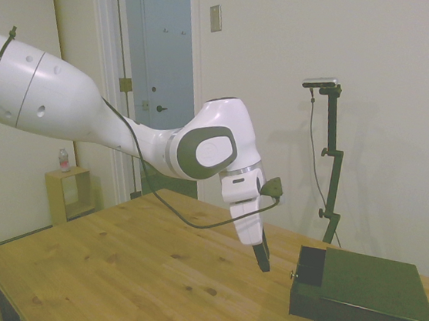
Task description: Close the top drawer
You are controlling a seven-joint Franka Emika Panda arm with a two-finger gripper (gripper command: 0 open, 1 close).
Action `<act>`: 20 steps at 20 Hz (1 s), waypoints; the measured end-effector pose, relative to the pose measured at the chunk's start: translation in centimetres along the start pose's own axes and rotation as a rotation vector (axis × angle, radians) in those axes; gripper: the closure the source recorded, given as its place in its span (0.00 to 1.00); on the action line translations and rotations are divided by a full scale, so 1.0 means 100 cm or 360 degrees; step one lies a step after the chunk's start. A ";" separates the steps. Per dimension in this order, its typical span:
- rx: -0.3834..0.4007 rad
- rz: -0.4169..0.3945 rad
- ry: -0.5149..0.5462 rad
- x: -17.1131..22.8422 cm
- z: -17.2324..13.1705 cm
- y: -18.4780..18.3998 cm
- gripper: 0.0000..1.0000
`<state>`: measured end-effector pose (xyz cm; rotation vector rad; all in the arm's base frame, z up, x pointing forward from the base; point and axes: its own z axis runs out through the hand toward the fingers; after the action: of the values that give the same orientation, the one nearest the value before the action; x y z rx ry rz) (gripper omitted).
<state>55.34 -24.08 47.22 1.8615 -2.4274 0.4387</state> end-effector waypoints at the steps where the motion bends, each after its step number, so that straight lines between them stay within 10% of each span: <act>1: -0.0012 0.0004 0.0001 0.001 0.001 0.001 1.00; 20: -0.0144 0.0085 0.0032 0.033 -0.004 0.007 1.00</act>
<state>53.69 -26.95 48.18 1.7522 -2.4456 0.3427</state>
